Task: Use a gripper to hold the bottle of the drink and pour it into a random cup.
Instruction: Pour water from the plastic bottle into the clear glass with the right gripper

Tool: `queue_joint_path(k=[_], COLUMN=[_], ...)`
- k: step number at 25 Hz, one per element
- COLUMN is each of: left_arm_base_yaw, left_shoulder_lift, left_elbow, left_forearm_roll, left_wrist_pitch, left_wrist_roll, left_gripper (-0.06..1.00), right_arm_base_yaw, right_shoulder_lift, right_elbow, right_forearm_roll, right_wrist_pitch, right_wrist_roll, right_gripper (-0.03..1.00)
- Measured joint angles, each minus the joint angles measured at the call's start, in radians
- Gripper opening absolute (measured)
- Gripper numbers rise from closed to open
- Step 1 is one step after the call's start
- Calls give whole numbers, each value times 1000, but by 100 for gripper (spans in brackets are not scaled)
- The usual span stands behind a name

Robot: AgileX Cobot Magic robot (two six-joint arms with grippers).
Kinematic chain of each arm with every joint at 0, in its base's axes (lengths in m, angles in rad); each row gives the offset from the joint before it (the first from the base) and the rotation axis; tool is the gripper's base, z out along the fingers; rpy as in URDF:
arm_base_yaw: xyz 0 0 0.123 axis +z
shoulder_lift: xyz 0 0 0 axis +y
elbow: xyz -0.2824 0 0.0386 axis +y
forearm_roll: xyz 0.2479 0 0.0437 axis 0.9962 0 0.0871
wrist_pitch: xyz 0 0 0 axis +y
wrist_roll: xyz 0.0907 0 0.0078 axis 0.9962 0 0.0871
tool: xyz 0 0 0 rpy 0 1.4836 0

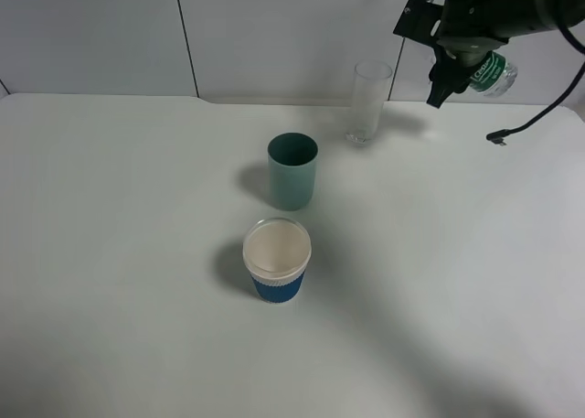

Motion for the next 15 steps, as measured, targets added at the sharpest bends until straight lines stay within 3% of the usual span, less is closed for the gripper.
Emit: queue_joint_path(k=[15], left_arm_base_yaw=[0], left_shoulder_lift=[0], left_elbow=[0], left_forearm_roll=[0], left_wrist_pitch=[0], left_wrist_roll=[0], left_gripper=[99], right_arm_base_yaw=[20], right_shoulder_lift=[17], right_elbow=[-17], right_forearm_roll=[2], right_wrist_pitch=[18], right_wrist_roll=[-158], right_gripper=[56])
